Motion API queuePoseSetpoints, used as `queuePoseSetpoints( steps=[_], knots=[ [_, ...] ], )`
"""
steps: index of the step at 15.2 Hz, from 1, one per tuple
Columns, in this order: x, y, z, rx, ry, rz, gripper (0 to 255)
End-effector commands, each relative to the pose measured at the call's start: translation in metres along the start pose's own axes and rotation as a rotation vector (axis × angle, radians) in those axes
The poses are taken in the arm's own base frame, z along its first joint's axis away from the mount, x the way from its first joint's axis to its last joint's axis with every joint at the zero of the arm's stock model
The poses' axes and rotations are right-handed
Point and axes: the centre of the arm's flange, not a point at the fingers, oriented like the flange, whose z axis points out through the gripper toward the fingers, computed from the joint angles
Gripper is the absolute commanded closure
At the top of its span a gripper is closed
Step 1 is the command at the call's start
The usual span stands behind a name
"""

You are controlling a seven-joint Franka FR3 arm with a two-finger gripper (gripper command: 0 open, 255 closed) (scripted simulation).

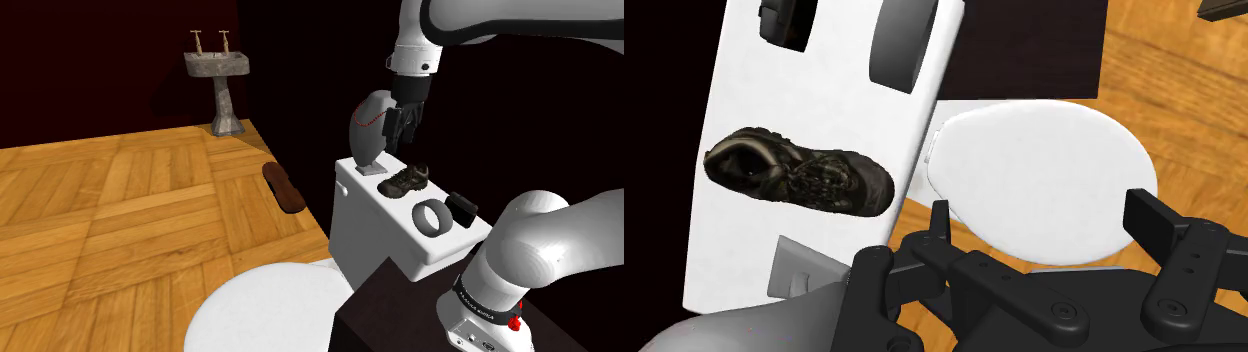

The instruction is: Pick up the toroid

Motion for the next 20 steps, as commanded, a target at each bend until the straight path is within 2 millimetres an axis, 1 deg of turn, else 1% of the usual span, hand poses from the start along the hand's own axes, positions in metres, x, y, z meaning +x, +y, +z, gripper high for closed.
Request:
queuePoseSetpoints(
  steps=[1,8,15,16,20],
  knots=[
    [0.000,0.000,0.000,0.000,0.000,0.000,0],
    [-0.017,0.035,0.076,-0.069,-0.062,0.019,0],
    [-0.040,0.074,0.149,-0.138,-0.125,0.038,0],
    [-0.041,0.075,0.150,-0.139,-0.126,0.039,0],
    [-0.039,0.076,0.171,-0.139,-0.126,0.039,0]
  ],
)
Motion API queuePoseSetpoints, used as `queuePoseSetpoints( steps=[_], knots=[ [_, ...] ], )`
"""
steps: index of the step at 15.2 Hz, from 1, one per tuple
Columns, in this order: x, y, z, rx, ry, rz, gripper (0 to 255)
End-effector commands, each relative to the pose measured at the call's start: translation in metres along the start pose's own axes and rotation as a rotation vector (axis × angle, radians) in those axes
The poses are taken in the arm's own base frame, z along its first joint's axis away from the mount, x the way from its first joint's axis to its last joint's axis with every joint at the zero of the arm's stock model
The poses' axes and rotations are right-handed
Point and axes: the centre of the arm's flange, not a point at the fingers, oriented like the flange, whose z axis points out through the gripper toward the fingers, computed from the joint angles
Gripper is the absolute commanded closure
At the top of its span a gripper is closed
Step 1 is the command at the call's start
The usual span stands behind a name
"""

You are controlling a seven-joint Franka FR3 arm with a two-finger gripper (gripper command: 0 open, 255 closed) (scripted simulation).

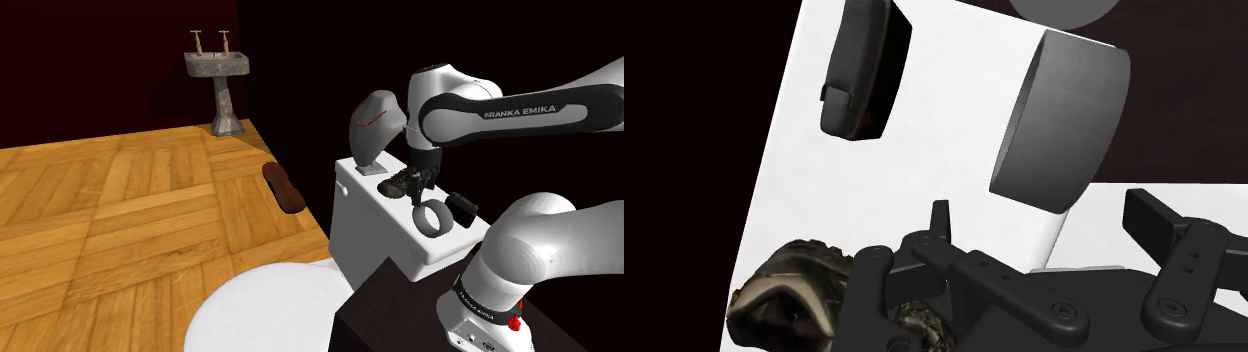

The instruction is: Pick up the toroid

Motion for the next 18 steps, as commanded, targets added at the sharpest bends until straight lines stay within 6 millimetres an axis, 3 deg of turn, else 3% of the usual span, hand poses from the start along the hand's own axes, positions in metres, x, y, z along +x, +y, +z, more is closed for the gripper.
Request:
queuePoseSetpoints(
  steps=[1,3,5,6,15,18],
  knots=[
    [0.001,-0.001,0.010,0.000,0.000,0.000,0],
    [0.004,-0.003,0.024,0.000,0.000,0.000,0],
    [0.004,-0.003,0.024,0.000,0.000,0.000,0],
    [0.004,-0.002,0.024,0.000,0.000,0.000,255],
    [0.004,-0.003,0.024,0.000,0.000,0.000,255],
    [0.001,-0.001,0.008,0.000,0.000,0.000,255]
  ],
)
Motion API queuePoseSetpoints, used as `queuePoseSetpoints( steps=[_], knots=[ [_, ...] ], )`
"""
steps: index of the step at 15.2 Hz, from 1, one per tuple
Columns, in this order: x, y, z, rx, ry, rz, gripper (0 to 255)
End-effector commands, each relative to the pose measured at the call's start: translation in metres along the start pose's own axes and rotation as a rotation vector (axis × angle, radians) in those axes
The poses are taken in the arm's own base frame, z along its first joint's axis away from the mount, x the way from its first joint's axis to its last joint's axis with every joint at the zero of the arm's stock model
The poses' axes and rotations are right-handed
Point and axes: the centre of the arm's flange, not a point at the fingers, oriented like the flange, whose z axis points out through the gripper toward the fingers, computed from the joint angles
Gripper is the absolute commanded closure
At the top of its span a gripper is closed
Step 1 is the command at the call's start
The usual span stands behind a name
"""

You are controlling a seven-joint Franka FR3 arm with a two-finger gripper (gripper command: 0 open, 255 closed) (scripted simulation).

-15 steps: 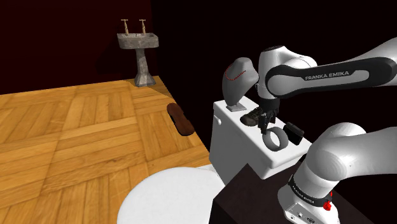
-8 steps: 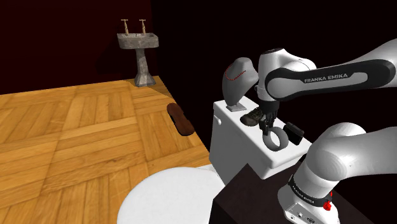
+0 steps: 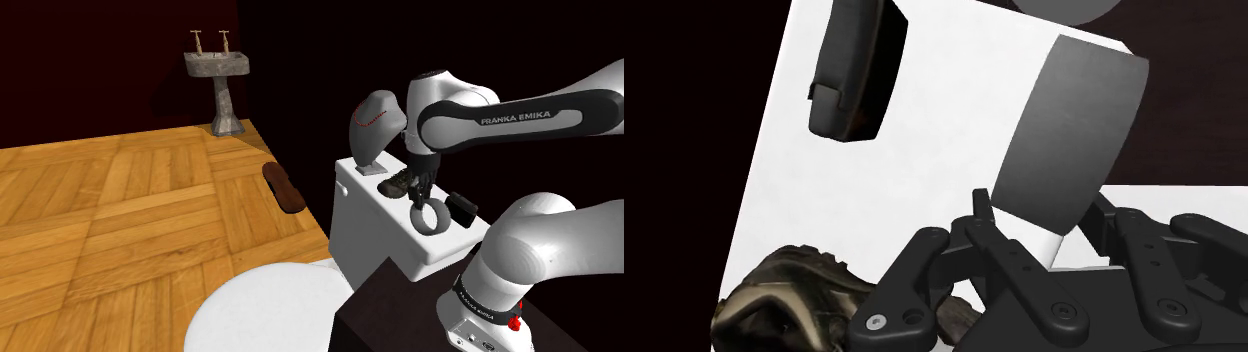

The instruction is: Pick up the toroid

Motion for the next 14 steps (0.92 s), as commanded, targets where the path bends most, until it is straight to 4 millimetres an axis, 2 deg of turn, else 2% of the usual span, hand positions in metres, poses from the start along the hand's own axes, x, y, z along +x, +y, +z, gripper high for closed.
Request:
queuePoseSetpoints(
  steps=[1,12,14],
  knots=[
    [-0.002,0.001,-0.010,0.000,0.000,0.000,255],
    [-0.015,0.006,-0.066,0.000,0.000,0.000,255],
    [-0.015,0.006,-0.067,0.000,0.000,0.000,255]
  ],
)
